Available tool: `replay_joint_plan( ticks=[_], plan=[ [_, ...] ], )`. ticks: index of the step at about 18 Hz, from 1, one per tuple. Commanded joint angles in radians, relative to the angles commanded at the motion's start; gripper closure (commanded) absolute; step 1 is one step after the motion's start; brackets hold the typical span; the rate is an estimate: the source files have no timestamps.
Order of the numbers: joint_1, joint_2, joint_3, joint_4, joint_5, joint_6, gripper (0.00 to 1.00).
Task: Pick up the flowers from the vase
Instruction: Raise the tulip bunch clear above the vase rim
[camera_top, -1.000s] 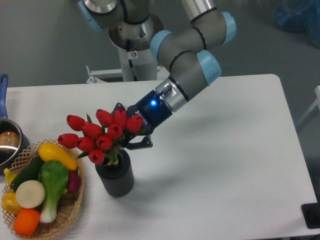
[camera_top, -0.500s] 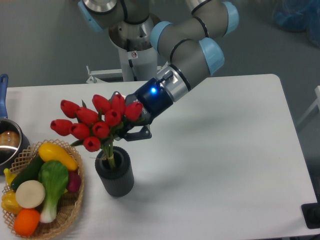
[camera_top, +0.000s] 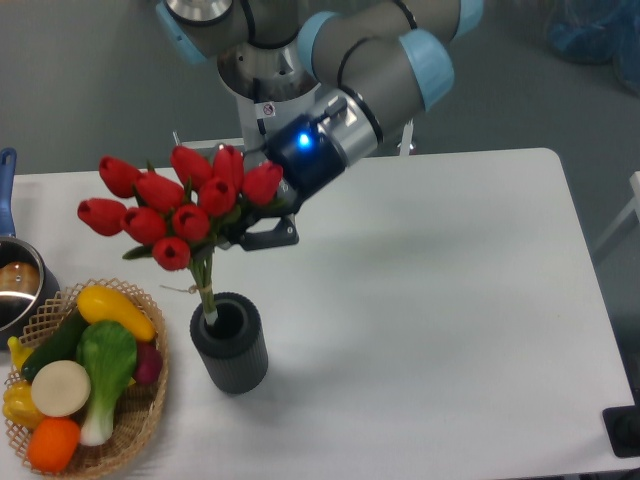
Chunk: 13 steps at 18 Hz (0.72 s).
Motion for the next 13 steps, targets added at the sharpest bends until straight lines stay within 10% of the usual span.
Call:
replay_joint_plan(
  ticks=[13],
  plan=[
    [0.213, 0.037, 0.044, -0.003, 0.064, -0.091, 0.73]
  ],
)
